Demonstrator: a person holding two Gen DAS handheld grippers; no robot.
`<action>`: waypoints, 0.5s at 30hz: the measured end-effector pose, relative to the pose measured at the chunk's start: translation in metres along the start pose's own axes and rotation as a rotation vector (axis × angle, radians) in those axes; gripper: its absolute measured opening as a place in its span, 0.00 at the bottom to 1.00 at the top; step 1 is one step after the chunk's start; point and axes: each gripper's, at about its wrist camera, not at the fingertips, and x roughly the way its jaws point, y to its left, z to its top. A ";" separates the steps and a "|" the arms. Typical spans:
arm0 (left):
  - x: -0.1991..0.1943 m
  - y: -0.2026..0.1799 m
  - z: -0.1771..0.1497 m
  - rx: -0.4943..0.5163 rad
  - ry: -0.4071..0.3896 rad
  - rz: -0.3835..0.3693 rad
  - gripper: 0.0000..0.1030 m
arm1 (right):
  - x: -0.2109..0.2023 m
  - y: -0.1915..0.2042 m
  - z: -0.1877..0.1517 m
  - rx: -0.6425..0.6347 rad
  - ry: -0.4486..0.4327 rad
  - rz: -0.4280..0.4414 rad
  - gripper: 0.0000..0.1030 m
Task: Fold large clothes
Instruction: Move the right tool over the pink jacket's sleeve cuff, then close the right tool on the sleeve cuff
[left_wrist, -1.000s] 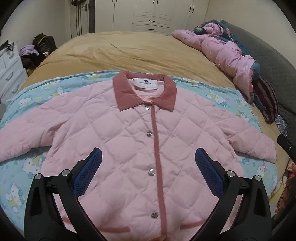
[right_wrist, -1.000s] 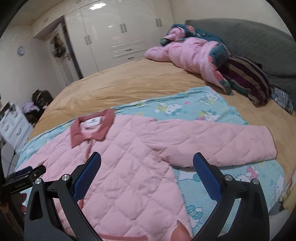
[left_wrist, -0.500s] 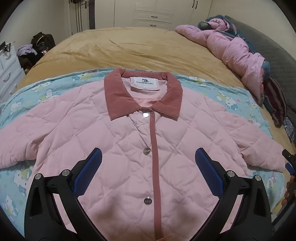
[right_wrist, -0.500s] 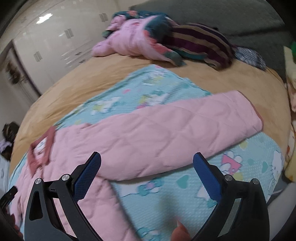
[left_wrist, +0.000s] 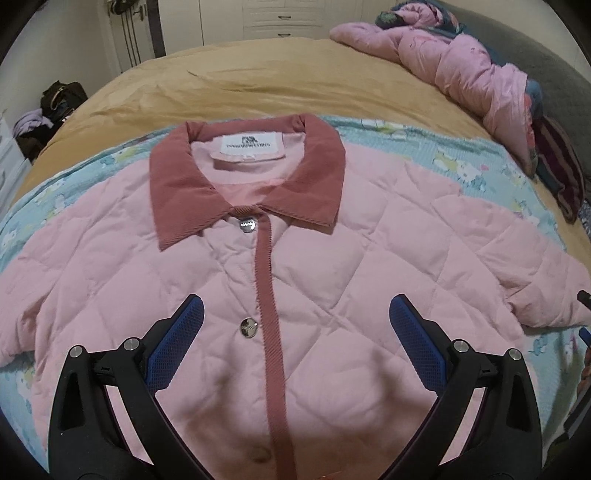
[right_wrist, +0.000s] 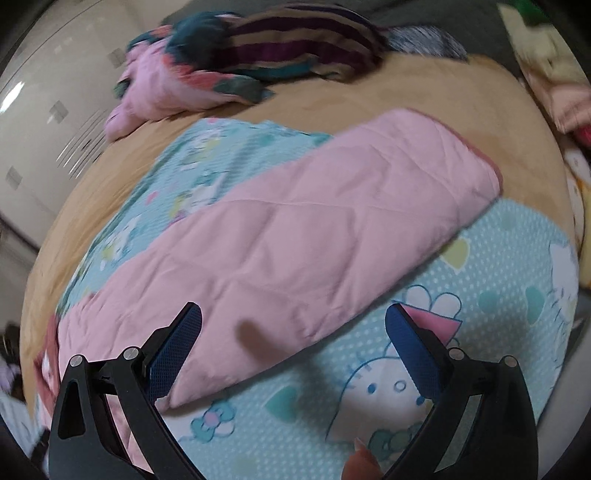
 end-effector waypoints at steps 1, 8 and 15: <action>0.003 0.000 0.000 -0.003 0.004 -0.005 0.92 | 0.007 -0.008 0.003 0.047 0.010 -0.011 0.96; 0.008 0.003 -0.001 -0.018 -0.001 -0.021 0.92 | 0.036 -0.036 0.028 0.208 -0.015 0.017 0.96; 0.003 0.013 0.003 -0.031 -0.011 -0.007 0.92 | 0.050 -0.052 0.049 0.326 -0.072 0.066 0.96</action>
